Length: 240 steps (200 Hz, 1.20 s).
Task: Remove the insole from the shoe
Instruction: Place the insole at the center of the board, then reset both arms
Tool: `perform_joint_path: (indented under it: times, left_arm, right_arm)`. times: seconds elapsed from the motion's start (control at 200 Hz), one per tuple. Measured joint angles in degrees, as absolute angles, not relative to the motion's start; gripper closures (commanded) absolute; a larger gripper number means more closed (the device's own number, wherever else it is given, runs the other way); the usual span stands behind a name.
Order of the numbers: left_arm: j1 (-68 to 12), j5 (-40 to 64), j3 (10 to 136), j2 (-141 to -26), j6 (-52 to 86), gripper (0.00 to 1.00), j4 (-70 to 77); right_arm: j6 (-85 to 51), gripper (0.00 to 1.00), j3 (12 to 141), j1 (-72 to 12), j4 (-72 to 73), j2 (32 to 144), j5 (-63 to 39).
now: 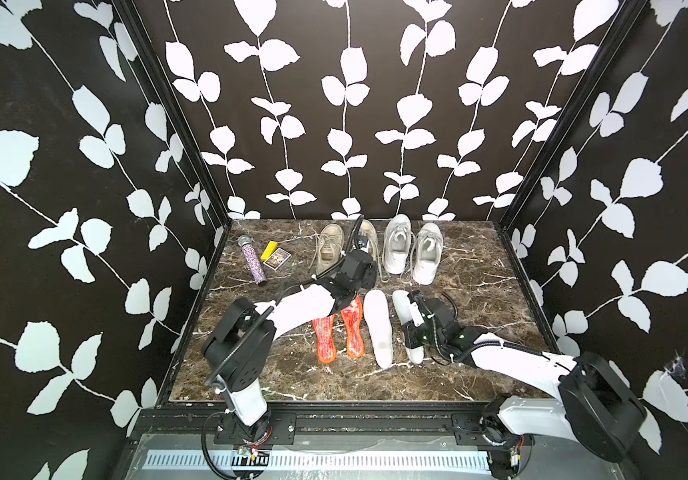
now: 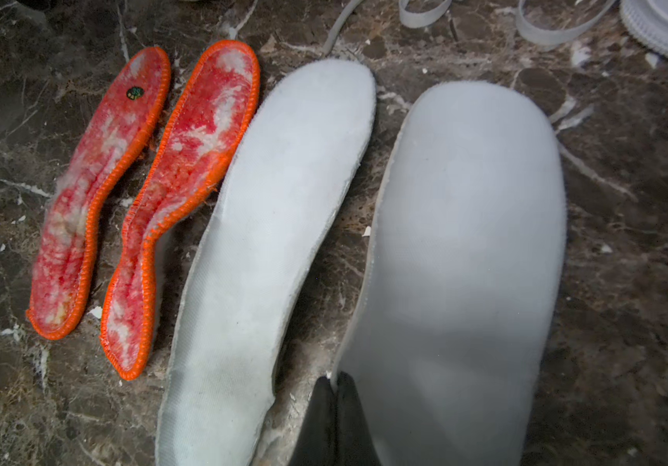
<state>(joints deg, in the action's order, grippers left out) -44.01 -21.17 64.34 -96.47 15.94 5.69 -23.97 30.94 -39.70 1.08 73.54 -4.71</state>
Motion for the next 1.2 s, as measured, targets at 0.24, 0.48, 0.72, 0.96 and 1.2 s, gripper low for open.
perform_joint_path:
  times: [0.24, 0.48, 0.72, 0.96, 1.2]
  left_arm:
    - [-42.6, -22.6, 57.3, -90.2, 17.3, 0.27, 7.2]
    - [-41.7, -23.7, 54.9, -87.3, 17.4, 0.25, 7.2]
    - [-41.7, -25.5, 52.6, -83.6, 15.8, 0.21, 6.8]
    - [-41.1, -29.8, 51.8, -76.9, 12.1, 0.16, 6.0]
    - [-37.1, -36.6, 49.4, -71.4, 10.5, 0.04, 6.3]
  right_arm:
    - [-24.7, 0.78, 30.9, -40.3, 1.0, 73.6, -4.6]
    - [-25.3, 0.65, 32.1, -40.4, -1.0, 70.9, -3.6]
    - [-24.2, 0.44, 36.2, -40.5, -10.4, 64.1, 1.8]
    - [-17.8, 0.14, 49.6, -40.4, -21.3, 57.7, 17.6]
    - [-10.6, 0.01, 52.4, -35.2, -20.6, 56.3, 31.8]
